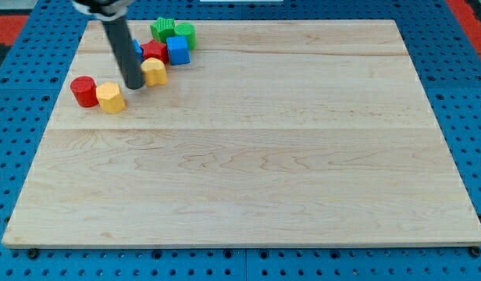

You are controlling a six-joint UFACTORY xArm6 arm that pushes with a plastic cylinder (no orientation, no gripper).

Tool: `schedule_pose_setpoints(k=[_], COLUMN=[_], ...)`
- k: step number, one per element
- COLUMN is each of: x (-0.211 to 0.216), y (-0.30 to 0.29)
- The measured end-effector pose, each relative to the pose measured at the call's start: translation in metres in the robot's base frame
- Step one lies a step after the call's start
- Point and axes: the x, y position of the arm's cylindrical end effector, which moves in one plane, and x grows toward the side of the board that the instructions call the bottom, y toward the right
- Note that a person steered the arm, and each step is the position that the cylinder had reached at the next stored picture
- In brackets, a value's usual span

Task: Place the yellow hexagon towards bottom of yellow heart

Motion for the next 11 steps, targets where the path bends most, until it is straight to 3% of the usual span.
schedule_pose_setpoints(k=[3, 4, 5, 6, 7, 8, 9, 11], x=[-0.009, 0.036, 0.120, 0.160, 0.163, 0.147, 0.091, 0.030], y=[0.033, 0.055, 0.028, -0.105, -0.154, -0.153, -0.143, -0.045])
